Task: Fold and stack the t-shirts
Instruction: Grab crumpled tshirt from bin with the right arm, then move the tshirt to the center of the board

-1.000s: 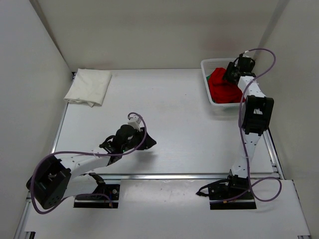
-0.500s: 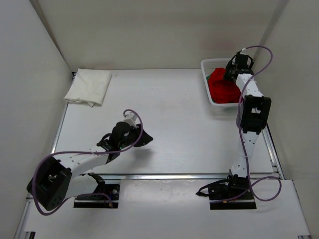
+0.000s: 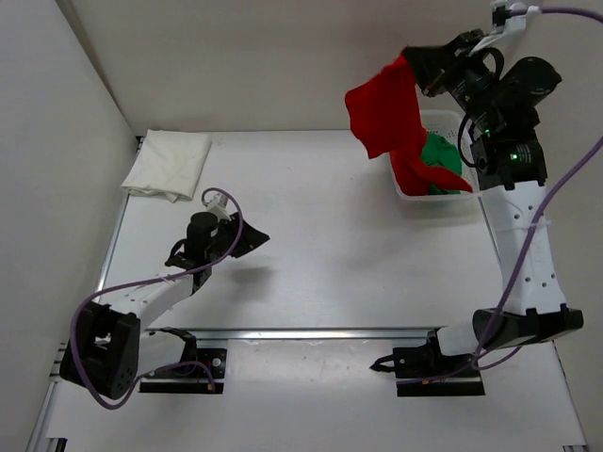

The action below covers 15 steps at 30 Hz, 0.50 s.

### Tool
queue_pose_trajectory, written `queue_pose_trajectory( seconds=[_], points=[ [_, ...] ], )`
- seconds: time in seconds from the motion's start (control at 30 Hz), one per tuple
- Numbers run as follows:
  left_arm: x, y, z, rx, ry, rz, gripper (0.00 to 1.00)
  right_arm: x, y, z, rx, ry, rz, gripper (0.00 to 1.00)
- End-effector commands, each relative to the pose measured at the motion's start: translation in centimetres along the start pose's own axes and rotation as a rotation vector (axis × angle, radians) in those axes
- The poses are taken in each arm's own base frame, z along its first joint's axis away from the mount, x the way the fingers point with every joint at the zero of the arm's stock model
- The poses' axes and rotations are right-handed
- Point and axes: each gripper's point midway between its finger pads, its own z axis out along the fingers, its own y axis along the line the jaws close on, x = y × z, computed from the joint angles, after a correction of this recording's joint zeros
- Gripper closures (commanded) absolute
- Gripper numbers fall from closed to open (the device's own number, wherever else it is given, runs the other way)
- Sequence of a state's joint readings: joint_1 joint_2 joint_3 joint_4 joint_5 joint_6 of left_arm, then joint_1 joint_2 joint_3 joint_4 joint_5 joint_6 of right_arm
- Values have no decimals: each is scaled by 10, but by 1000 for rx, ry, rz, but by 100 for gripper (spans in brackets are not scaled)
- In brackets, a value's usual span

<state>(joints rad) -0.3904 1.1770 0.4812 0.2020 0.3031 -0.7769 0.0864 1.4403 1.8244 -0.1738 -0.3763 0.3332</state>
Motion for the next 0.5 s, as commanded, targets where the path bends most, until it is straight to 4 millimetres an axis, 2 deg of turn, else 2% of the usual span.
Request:
queue_pose_trajectory(
  seconds=[0.0, 0.03, 0.07, 0.13, 0.17, 0.2, 0.27, 0.37, 0.4, 0.43, 0.47],
  points=[
    [-20, 4, -14, 34, -57, -80, 61, -49, 90, -12, -313, -100, -17, 100],
    [-22, 6, -18, 35, -73, -88, 60, -64, 112, -20, -403, -124, -31, 100],
    [-26, 8, -20, 28, -91, -95, 60, -66, 125, -22, -451, -124, 5, 100],
    [-36, 11, -27, 14, -127, -100, 60, -87, 159, -37, -582, -166, 15, 100],
    [-41, 14, -30, 6, -145, -107, 59, -88, 177, -40, -653, -174, 15, 100],
    [-46, 16, -32, 2, -159, -109, 59, -102, 199, -48, -694, -214, -2, 99],
    [-42, 15, -31, 9, -141, -113, 59, -131, 225, -61, -726, -287, -41, 100],
    [-58, 13, -36, 8, -187, -107, 59, -117, 236, -64, -799, -220, -11, 100],
    [-64, 18, -38, -9, -207, -116, 58, -100, 229, -57, -776, -181, 11, 100],
    [-67, 22, -40, -15, -207, -122, 58, -70, 216, -43, -737, -139, 43, 100],
    [-71, 25, -41, -28, -222, -117, 58, -19, 191, -23, -676, -41, 107, 100]
  ],
)
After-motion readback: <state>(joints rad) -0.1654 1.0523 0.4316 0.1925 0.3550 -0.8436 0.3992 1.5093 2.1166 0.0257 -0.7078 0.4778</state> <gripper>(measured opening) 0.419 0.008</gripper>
